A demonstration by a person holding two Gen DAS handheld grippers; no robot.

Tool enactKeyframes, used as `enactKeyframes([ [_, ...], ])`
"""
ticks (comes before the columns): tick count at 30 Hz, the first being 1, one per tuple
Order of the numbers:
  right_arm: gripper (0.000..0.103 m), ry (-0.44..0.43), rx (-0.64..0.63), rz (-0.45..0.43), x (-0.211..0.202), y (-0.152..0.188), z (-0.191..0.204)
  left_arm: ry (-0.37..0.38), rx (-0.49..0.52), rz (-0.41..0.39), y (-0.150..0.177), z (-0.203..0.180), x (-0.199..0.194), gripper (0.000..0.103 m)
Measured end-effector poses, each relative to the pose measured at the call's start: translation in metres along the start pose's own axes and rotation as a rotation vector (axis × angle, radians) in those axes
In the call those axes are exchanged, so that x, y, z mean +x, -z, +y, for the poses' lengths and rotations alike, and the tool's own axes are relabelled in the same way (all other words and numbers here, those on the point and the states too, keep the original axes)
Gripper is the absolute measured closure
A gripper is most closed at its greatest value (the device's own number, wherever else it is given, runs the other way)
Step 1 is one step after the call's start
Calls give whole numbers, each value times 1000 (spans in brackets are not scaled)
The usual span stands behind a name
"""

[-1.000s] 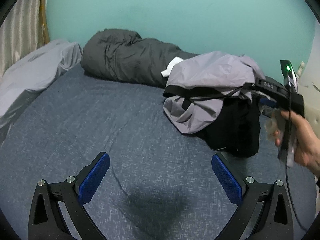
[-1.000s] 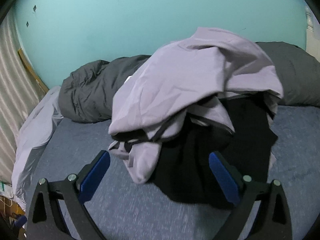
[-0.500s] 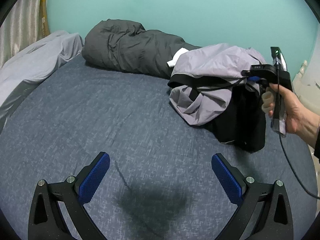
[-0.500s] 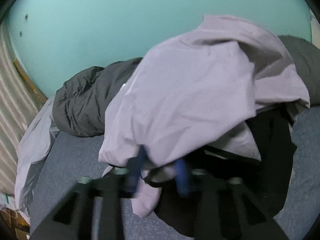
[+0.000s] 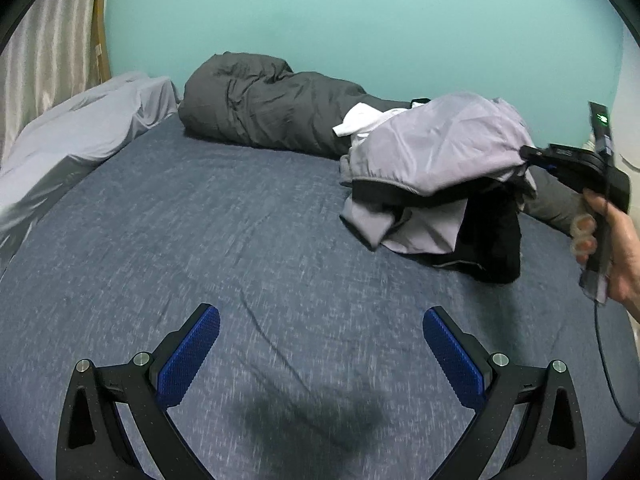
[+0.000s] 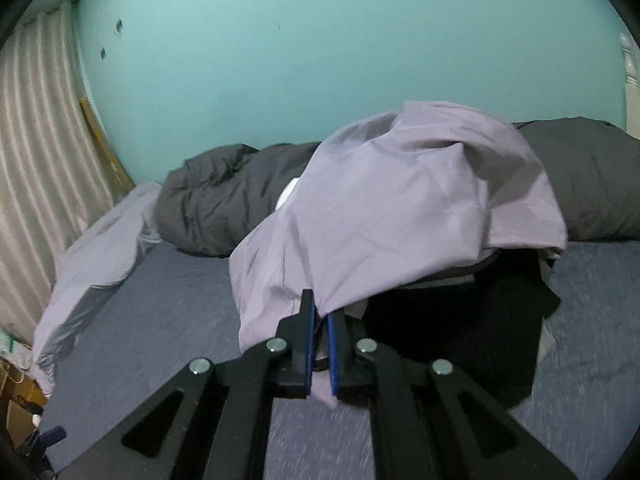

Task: Fold clothes
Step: 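Lift the lavender jacket with the right gripper and pull it off the pile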

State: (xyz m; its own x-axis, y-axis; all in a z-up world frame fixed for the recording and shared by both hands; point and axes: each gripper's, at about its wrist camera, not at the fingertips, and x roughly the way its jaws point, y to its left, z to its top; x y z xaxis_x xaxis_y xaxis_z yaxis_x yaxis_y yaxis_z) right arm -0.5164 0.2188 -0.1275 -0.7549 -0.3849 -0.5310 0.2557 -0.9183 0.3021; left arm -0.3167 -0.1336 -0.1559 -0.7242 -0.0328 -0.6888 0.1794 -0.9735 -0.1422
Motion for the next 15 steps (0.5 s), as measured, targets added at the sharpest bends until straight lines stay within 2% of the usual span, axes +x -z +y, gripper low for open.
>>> enactKeyframes([
  [7, 98, -54, 20, -84, -95, 37, -13, 12, -1, -44, 55, -9, -33, 0],
  [15, 98, -34, -12, -78, -161, 100, -9, 66, 10, -88, 119, -23, -77, 0],
])
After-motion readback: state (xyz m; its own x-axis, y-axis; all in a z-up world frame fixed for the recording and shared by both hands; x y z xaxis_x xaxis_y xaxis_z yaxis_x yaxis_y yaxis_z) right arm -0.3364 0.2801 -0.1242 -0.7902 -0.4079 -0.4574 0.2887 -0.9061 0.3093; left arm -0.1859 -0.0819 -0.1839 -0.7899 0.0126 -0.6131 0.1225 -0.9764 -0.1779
